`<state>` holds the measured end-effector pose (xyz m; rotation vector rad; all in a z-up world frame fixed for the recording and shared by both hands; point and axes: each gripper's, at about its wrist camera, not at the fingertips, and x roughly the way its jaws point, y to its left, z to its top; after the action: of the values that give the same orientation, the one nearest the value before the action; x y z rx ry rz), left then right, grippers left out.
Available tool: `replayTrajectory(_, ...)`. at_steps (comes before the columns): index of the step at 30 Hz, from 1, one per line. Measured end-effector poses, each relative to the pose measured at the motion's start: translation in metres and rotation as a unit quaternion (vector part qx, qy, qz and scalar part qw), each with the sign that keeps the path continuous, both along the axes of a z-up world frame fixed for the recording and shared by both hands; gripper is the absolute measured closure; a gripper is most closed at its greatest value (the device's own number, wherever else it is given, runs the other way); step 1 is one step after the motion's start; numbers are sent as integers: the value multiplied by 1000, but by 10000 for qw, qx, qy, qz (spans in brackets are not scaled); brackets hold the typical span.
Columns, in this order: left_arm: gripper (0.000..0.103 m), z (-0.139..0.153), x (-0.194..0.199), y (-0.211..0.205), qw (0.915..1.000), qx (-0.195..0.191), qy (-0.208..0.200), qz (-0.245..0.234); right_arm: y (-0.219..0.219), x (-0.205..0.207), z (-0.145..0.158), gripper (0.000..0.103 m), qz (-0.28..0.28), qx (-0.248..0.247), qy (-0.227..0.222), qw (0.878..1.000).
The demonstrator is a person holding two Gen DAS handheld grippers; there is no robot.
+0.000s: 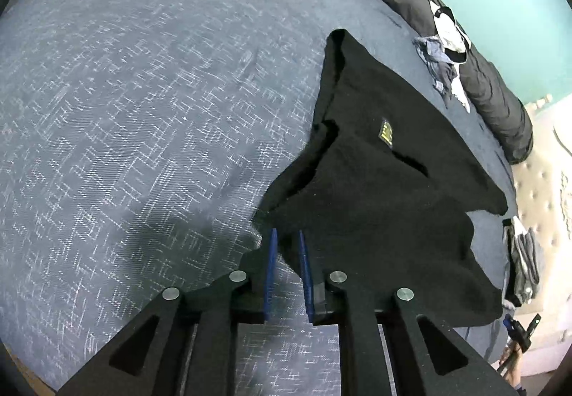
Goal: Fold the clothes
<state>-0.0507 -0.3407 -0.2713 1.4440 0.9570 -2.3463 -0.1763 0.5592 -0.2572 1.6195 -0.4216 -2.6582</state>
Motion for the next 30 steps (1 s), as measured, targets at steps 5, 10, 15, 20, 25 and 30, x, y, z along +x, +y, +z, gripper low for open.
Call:
replayTrajectory(5,89,8,5,-1,9999,-104,-6,-58,-2,-14,-16,50,86,69,-26,9999)
replayTrajectory(10,89,6,0,2,9996,-243,-81,-126,-6,-20,-25,96,255,132,36,9996)
replayTrajectory(15,89,11,-9,5,9996,-248,-47,-139,7,-18,-15,99,-30,538,206,9983)
replayTrajectory(20,89,21,-17,10,9994,-284,63,-199,16,-22,-10,103,-338,1052,70,9938)
replayTrajectory(25,89,31,-28,13,9991,-302,167,-246,-10,-15,17,102,-8,816,488,9955)
replayTrajectory(30,77,40,-45,12,9989,-292,262,-272,-81,-29,42,102,723,443,738,9937)
